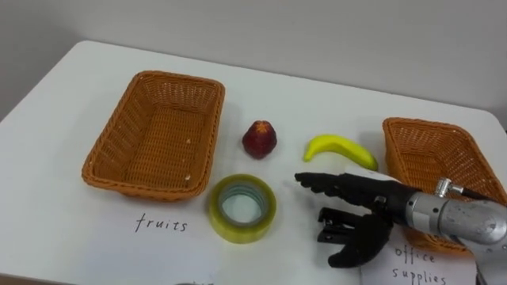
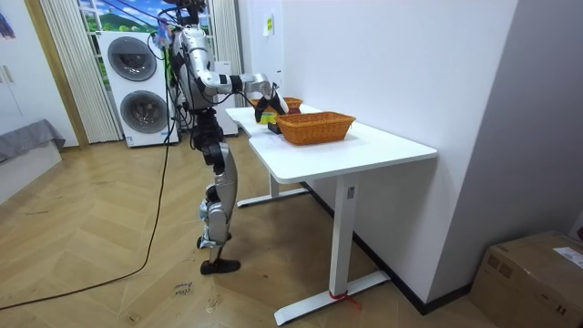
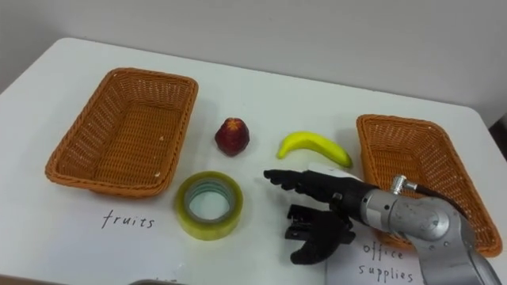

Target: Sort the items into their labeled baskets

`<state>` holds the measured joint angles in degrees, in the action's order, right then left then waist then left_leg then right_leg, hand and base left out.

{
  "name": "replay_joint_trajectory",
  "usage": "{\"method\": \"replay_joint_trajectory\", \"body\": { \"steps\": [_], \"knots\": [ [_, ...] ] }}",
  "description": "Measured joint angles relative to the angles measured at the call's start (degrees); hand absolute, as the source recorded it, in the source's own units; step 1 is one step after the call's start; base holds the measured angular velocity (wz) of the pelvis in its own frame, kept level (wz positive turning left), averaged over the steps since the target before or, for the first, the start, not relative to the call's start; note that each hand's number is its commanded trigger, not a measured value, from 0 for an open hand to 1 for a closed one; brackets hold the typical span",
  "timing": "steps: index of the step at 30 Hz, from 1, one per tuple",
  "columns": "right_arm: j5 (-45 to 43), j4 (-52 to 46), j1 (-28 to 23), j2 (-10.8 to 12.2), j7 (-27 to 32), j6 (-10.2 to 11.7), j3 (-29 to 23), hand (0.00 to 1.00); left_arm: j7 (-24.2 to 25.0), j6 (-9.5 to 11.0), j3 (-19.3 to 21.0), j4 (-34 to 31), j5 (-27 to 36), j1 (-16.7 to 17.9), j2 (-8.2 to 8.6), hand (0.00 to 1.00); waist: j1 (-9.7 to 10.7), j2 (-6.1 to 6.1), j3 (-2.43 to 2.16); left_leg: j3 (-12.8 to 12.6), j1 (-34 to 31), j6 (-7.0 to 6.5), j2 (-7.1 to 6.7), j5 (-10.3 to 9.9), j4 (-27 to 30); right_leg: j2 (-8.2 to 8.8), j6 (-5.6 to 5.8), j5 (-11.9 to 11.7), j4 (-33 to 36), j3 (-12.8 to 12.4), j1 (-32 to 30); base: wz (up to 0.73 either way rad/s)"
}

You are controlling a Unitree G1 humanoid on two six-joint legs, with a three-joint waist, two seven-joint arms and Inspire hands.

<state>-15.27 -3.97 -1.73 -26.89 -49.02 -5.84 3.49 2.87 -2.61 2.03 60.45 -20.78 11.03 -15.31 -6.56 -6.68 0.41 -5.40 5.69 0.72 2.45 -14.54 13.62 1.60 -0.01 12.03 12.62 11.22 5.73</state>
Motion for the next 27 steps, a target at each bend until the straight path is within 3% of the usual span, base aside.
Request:
{"method": "replay_joint_trajectory", "body": {
  "steps": [6, 13, 27],
  "knots": [
    [-8.07, 0.38, 0.00, 0.00, 2.09, -0.02, 0.04, 0.00, -0.13, 0.01, 0.01, -0.16, -0.08, -0.49, -0.41, 0.00, 0.04, -0.52, 0.27, -0.02, -0.11, 0.00, -0.02, 0.00, -0.22, -0.10, 0.00, 0.00, 0.04, -0.19, -0.29, 0.00],
    [-15.12, -0.85, 0.01, 0.01, 3.89, -0.12, 0.03, 0.00, -0.05, -0.01, 0.05, -0.20, -0.07, -0.88, -0.79, 0.00, 0.03, -0.84, 0.24, -0.49, -0.56, 0.00, -0.03, 0.01, -0.17, -0.08, 0.01, -0.02, 0.05, -0.39, -0.69, -0.02],
    [-19.06, -3.77, -0.01, 0.01, 5.35, -1.80, 0.03, 0.00, -0.24, -1.29, -0.03, 0.21, 0.01, -0.98, -0.73, 0.00, 0.26, -0.54, 0.28, -0.49, -0.14, -0.01, -0.03, 0.01, -0.16, -0.01, 0.01, -0.02, 0.07, -0.32, 0.02, 0.00]
  ]
}}
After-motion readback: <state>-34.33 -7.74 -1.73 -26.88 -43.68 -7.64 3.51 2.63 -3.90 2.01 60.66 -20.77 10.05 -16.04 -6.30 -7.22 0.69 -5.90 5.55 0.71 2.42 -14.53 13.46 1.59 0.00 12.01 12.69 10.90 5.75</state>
